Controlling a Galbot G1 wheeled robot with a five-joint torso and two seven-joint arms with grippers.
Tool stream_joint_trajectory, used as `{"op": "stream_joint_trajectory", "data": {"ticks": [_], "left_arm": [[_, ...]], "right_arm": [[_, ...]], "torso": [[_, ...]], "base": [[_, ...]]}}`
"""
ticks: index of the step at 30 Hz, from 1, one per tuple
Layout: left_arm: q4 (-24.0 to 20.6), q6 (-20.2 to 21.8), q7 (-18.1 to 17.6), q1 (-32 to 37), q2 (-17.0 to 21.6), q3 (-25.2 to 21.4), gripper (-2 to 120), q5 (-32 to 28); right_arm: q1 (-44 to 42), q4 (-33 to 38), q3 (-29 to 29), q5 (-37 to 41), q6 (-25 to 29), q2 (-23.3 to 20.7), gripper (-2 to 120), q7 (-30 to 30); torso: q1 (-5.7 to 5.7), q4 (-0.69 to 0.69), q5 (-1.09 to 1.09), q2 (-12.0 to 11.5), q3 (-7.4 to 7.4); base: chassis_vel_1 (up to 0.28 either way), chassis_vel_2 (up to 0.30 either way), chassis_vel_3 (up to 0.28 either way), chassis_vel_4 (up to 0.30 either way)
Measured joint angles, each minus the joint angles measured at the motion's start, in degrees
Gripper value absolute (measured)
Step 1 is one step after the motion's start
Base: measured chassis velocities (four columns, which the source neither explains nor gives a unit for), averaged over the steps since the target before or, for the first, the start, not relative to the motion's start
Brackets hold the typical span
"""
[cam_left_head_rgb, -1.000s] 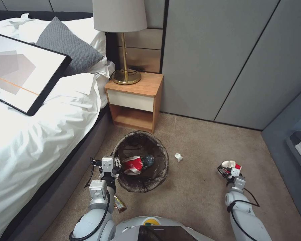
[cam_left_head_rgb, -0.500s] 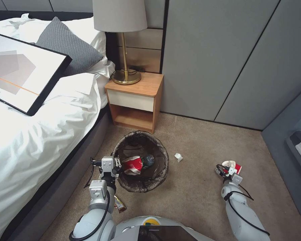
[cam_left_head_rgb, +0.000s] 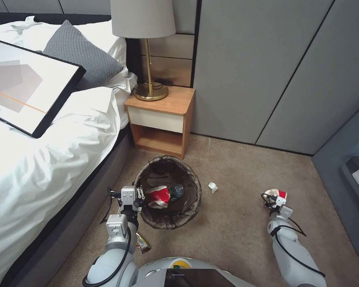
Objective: Pick up the trash bin, then pick up the garbage from the floor and place it into the trash bin.
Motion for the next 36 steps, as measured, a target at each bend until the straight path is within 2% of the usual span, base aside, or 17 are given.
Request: {"op": "stream_joint_trajectory", "data": {"ticks": [6,10,24,28,31,32,34,35,36], "left_arm": [[0.0,0.0,0.0,0.0,0.0,0.0,2,0.0],[0.0,0.0,0.0,0.0,0.0,0.0,2,0.0],[0.0,0.0,0.0,0.0,0.0,0.0,2,0.0],[0.0,0.0,0.0,0.0,0.0,0.0,2,0.0],[0.0,0.0,0.0,0.0,0.0,0.0,2,0.0],[0.0,0.0,0.0,0.0,0.0,0.0,2,0.0],[0.0,0.0,0.0,0.0,0.0,0.0,2,0.0],[0.0,0.0,0.0,0.0,0.0,0.0,2,0.0],[0.0,0.0,0.0,0.0,0.0,0.0,2,0.0]], "right_arm": [[-0.5,1.2,0.0,-0.7,0.3,0.0,9,-0.2],[-0.8,1.6,0.0,-1.1,0.4,0.1,0,-0.2],[-1.8,3.3,0.1,-1.9,1.2,0.1,0,-0.3],[-3.7,8.7,0.3,-1.9,1.5,0.6,0,-0.6],[-7.7,20.7,0.5,-1.8,4.7,1.5,0,-3.5],[-7.7,20.7,0.5,-1.8,4.7,1.5,0,-3.5],[-11.7,30.1,0.0,-0.8,7.5,2.0,0,-8.7],[-11.7,30.1,0.0,-0.8,7.5,2.0,0,-8.7],[-14.1,35.4,-0.7,1.5,9.1,2.1,0,-13.3]], "torso": [[0.00,0.01,0.00,0.0,0.00],[0.00,0.01,0.00,0.0,0.00],[0.00,0.00,0.00,0.0,0.00],[0.00,0.01,0.00,0.0,0.00],[0.00,0.00,-0.02,0.0,0.00],[0.00,0.00,-0.02,0.0,0.00],[0.00,0.03,-0.03,0.0,0.00],[0.00,0.03,-0.03,0.0,0.00],[0.00,-0.01,0.00,0.0,0.00]], "base": [[0.000,0.000,0.000,0.000],[0.000,0.000,0.000,0.000],[0.000,0.000,0.000,0.000],[0.000,0.000,0.000,0.000],[0.000,0.000,0.000,0.000],[0.000,0.000,0.000,0.000],[0.000,0.000,0.000,0.000],[0.000,0.000,0.000,0.000],[0.000,0.000,0.000,0.000]]}}
